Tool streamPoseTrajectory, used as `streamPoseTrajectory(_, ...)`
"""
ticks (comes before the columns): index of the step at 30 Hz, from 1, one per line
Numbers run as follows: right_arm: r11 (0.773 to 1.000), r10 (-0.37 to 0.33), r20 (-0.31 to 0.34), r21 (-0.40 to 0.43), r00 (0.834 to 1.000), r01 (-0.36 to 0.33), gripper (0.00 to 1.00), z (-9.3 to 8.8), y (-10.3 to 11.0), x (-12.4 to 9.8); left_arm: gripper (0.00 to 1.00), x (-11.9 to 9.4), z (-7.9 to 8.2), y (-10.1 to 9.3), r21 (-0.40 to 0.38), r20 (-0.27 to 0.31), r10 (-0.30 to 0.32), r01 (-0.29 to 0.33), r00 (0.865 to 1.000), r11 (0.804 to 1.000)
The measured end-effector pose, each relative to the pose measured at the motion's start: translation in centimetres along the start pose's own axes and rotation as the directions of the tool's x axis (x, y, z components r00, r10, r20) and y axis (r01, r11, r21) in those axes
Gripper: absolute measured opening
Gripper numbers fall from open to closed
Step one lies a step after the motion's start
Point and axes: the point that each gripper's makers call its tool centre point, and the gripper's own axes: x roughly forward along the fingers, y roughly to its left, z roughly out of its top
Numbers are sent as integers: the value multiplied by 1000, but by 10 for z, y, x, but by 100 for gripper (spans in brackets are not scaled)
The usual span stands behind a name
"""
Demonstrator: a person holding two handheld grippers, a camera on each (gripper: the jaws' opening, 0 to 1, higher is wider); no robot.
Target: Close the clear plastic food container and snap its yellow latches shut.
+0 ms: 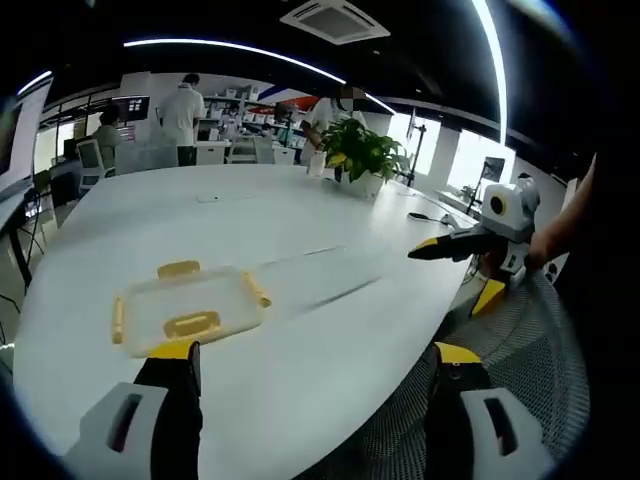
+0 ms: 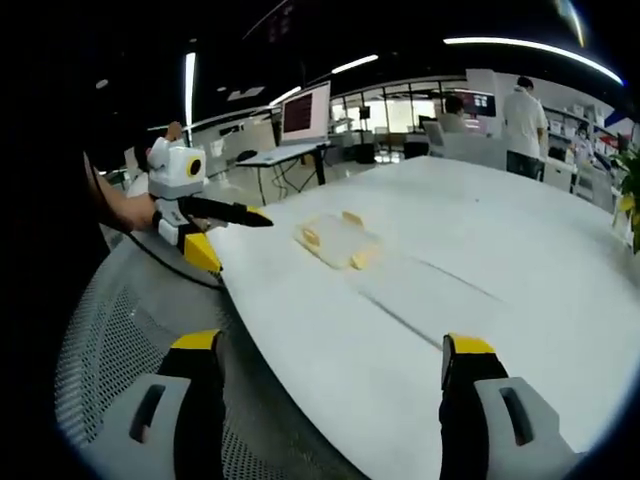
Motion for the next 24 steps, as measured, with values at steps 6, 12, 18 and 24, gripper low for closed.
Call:
streamPoseTrajectory(6, 1000, 1, -1, -2, 1000, -1, 88, 1, 1, 0, 92, 0, -1, 1, -3, -4, 1, -1, 1000, 1000)
streamPoseTrajectory(12, 1000, -2, -1, -3, 1000, 2, 88, 1, 1, 1, 91, 0, -3, 1, 2, -12, -1, 1, 1000, 1000)
streamPoseTrajectory(18, 1000, 0, 1, -3, 1000, 0, 88, 1, 1, 1, 91, 0, -4, 1, 2, -21, 4, -4, 1000, 1000)
streamPoseTrajectory(24, 1000, 7, 2, -2, 1000, -7, 89, 1, 3, 1, 90, 0, -5, 3, 9, -25, 10, -10, 1000, 1000)
